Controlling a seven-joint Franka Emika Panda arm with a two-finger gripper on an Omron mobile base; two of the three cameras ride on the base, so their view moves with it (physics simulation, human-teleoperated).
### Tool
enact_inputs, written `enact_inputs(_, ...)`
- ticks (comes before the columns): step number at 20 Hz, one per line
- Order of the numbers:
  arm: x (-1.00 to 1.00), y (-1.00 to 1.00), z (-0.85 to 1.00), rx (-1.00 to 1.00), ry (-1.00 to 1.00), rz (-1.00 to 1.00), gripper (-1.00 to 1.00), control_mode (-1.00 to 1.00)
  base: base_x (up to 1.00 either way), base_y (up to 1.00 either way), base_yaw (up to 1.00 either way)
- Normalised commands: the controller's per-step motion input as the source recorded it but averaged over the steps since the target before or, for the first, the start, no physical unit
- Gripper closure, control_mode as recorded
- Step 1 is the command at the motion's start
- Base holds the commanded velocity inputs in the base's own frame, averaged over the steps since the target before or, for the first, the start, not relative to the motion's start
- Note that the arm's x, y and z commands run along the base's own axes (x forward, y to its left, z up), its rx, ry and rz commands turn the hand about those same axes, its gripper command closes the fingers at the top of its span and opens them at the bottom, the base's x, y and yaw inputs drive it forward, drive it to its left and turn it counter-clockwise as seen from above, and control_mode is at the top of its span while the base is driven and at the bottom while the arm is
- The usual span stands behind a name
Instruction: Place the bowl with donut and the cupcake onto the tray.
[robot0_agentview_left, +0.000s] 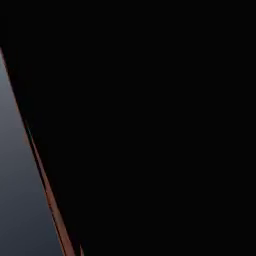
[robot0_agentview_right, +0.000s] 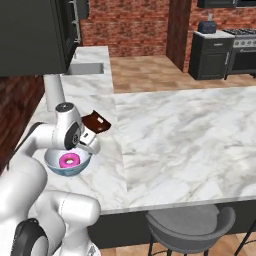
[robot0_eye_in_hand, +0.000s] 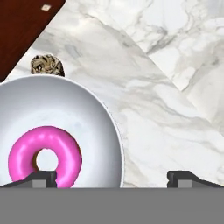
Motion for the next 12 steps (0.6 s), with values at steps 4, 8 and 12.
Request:
enact_inputs(4, 0.00, -0.17, -0.23, 0.08, 0.01, 0.04, -1.00, -1.00, 0.00, 0.00, 0.00)
enact_inputs(8, 0.00, -0.04, -0.33, 0.08, 0.00, 0.10, -1.00, -1.00, 0.00, 0.00, 0.00)
enact_inputs(12, 0.03, 0.03, -0.39, 0.06, 0.00, 0.03, -1.00, -1.00, 0.00, 0.00, 0.00)
